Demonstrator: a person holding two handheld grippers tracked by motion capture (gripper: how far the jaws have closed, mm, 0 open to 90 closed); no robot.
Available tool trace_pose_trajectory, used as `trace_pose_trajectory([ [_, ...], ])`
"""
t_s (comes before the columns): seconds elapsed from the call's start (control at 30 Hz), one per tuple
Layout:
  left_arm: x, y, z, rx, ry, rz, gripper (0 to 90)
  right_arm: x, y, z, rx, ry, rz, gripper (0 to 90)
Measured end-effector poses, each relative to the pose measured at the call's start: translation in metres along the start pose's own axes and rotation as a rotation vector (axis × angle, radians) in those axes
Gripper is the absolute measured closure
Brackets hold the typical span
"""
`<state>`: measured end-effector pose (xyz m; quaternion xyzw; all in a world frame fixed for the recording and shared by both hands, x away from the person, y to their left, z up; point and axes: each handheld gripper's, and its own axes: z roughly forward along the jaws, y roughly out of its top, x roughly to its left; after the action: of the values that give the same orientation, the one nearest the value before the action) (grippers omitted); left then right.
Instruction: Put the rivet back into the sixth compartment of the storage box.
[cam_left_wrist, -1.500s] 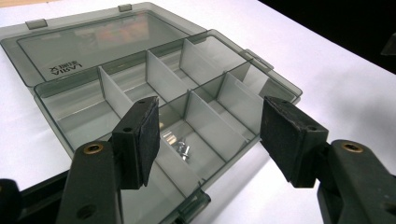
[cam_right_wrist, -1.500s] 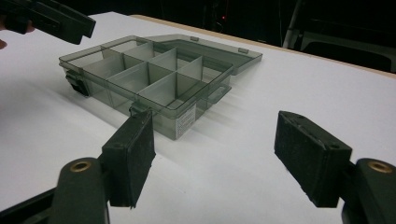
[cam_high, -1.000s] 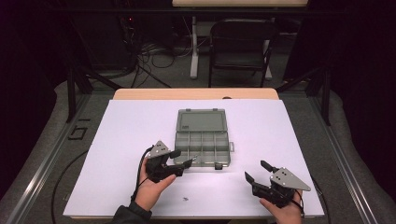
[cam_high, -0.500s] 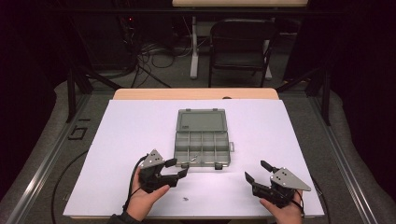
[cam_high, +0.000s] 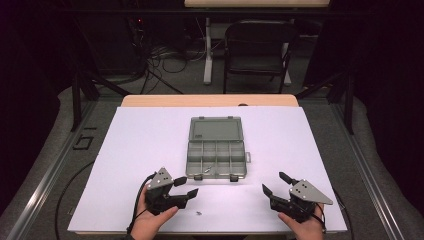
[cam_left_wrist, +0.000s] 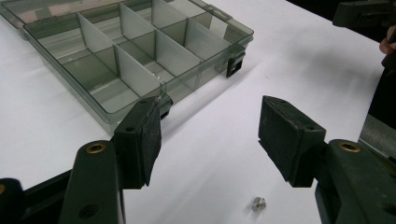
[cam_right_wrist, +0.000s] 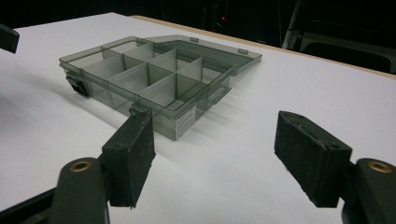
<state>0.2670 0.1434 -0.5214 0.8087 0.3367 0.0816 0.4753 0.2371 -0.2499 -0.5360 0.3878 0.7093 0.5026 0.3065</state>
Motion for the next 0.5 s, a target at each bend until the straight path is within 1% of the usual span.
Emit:
trace_pose_trajectory([
  [0.03,0.0,-0.001,0.0,0.005,0.0,0.008,39.6,0.0,0.0,0.0,0.0,0.0,0.0,28.6],
  [0.07,-0.001,-0.002,0.0,0.005,-0.001,0.0,39.7,0.0,0.0,0.0,0.0,0.0,-0.001,28.5],
  [0.1,-0.002,-0.003,0.0,0.015,-0.003,-0.001,40.0,0.0,0.0,0.0,0.0,0.0,0.0,28.6],
  [0.13,-0.002,-0.005,0.0,0.018,-0.005,0.007,40.3,0.0,0.0,0.0,0.001,0.0,-0.001,28.6],
  [0.27,-0.004,-0.008,-0.001,0.03,-0.002,0.017,41.5,0.0,0.0,0.0,0.001,0.0,-0.001,28.6],
  [0.37,-0.005,-0.011,-0.001,0.034,-0.013,0.021,43.2,0.0,0.0,0.0,0.001,-0.002,0.001,28.5],
  [0.43,-0.005,-0.013,0.0,0.051,-0.019,0.019,45.3,0.0,0.0,0.0,0.004,-0.001,0.002,28.6],
  [0.5,-0.006,-0.014,0.002,0.068,-0.034,0.023,47.6,0.0,0.0,0.0,0.005,0.001,0.002,28.6],
])
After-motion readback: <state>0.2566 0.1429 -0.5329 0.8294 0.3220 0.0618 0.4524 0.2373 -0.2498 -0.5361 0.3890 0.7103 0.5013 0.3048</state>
